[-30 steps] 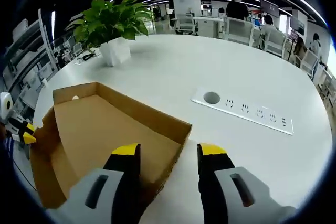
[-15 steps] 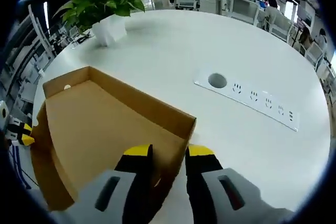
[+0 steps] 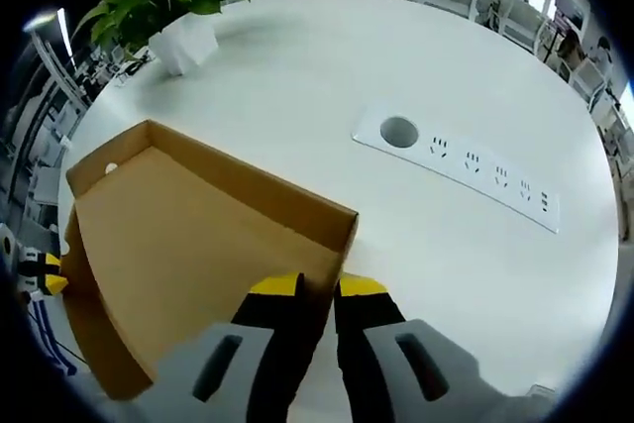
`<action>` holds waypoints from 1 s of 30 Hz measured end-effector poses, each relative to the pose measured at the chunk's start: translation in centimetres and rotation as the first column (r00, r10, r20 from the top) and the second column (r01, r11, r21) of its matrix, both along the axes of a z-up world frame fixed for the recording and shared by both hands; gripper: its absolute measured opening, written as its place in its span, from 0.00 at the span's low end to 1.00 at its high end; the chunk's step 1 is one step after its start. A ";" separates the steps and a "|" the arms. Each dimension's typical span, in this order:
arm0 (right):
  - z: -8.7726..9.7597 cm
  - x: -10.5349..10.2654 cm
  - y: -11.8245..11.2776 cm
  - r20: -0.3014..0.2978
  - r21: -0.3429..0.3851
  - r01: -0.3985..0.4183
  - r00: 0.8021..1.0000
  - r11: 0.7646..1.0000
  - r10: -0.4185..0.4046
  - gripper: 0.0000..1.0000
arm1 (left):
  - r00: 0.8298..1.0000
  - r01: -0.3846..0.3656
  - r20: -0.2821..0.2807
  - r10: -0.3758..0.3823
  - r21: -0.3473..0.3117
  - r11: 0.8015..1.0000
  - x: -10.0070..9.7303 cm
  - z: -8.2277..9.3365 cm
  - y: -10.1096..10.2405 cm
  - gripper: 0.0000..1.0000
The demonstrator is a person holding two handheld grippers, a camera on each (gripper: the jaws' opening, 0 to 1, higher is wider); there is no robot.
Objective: Operate the shoe box by opening the lid, removing the specified soft item, and placing it in the target area until the item is outside and the box remains undamaged.
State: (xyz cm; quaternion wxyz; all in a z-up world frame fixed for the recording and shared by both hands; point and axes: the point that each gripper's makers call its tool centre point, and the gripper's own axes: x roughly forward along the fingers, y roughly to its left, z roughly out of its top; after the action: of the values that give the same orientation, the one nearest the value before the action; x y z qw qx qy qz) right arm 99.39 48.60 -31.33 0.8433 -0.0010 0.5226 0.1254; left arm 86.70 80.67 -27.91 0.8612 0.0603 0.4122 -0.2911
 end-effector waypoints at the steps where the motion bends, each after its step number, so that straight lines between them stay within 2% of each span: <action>1: 0.2 -0.2 0.1 0.003 -0.003 0.002 1.000 1.000 -0.002 0.07 | 1.000 0.001 0.001 -0.001 0.002 1.000 0.0 0.0 0.0 0.09; 6: 1.1 -1.5 0.6 0.016 -0.018 0.003 1.000 1.000 -0.003 0.07 | 1.000 -0.002 0.001 0.002 0.006 1.000 0.1 0.0 0.0 0.09; 10: 1.7 -1.4 0.5 0.040 -0.038 -0.006 0.999 0.999 0.008 0.06 | 1.000 -0.014 0.001 0.014 0.005 1.000 0.1 0.0 0.1 0.09; 14: 1.8 0.0 -0.1 0.064 -0.046 0.000 0.998 0.999 0.003 0.06 | 1.000 -0.026 0.001 0.026 0.013 1.000 0.2 0.0 0.1 0.08; 16: 2.4 -0.3 0.1 0.080 -0.050 0.004 0.997 0.999 0.000 0.06 | 1.000 -0.028 0.002 0.028 0.019 0.999 0.2 -0.1 0.1 0.08; 18: 2.2 -0.2 -0.1 0.088 -0.058 -0.001 0.996 0.998 0.006 0.06 | 1.000 -0.028 0.005 0.028 0.026 0.999 0.2 -0.1 0.1 0.08; 26: 3.2 2.3 -1.1 0.123 -0.055 0.002 0.992 0.998 0.005 0.05 | 0.999 -0.040 0.006 0.039 0.034 0.999 0.1 -0.1 0.2 0.07; 30: 3.7 2.6 -1.4 0.139 -0.054 0.008 0.990 0.999 -0.001 0.05 | 0.999 -0.046 0.006 0.045 0.034 0.998 0.1 -0.1 0.3 0.07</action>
State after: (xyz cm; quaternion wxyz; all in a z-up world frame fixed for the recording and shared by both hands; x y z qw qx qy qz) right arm 101.95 47.18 -27.60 0.8777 -0.0314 0.4656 0.1088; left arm 86.83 80.95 -28.01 0.8675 0.0664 0.4163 -0.2641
